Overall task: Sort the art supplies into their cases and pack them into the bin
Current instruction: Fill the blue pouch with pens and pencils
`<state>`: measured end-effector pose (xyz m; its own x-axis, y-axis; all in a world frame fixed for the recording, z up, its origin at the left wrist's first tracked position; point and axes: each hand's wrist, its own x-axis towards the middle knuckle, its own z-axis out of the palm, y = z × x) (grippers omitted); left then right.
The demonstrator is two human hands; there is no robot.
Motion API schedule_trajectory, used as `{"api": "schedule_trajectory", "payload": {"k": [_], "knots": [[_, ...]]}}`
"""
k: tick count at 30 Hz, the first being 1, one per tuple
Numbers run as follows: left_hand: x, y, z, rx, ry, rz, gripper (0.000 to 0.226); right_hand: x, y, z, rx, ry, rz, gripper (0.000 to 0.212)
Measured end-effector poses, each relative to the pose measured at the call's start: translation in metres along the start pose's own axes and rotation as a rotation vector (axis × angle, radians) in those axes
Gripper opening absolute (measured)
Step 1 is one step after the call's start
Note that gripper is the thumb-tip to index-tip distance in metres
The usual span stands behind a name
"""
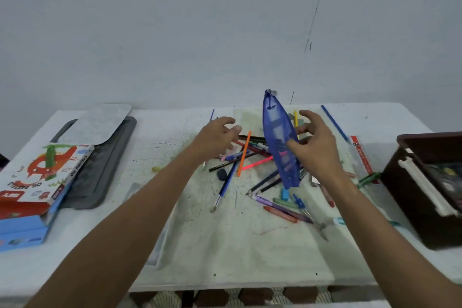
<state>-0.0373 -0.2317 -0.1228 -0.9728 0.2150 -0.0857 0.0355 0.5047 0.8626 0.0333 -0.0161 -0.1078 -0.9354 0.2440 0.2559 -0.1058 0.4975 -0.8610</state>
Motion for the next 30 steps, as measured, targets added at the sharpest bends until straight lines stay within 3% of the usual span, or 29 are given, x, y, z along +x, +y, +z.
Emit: {"api": "schedule_trajectory", "payload": {"k": [3, 6, 10, 14, 22, 30], "knots": [[0.011, -0.034, -0.011, 0.480, 0.021, 0.014, 0.045, -0.013, 0.014, -0.021, -0.061, -0.061, -0.011, 0.063], [0.019, -0.055, -0.016, 0.654, -0.057, 0.004, 0.056, -0.020, 0.027, -0.037, -0.161, -0.090, -0.049, 0.073], [0.028, -0.061, -0.017, 0.681, -0.069, 0.019, 0.062, -0.028, 0.039, -0.046, -0.208, -0.150, -0.046, 0.077], [0.037, -0.058, -0.023, 0.790, -0.143, 0.020, 0.070, -0.036, 0.046, -0.041, -0.195, -0.166, -0.040, 0.069], [0.047, -0.047, -0.024, 0.845, -0.194, 0.044, 0.080, -0.039, 0.054, -0.039, -0.121, -0.072, -0.040, 0.059], [0.036, -0.049, -0.020, 0.842, -0.243, 0.067, 0.074, -0.042, 0.048, -0.032, 0.007, -0.053, -0.014, 0.055]]}}
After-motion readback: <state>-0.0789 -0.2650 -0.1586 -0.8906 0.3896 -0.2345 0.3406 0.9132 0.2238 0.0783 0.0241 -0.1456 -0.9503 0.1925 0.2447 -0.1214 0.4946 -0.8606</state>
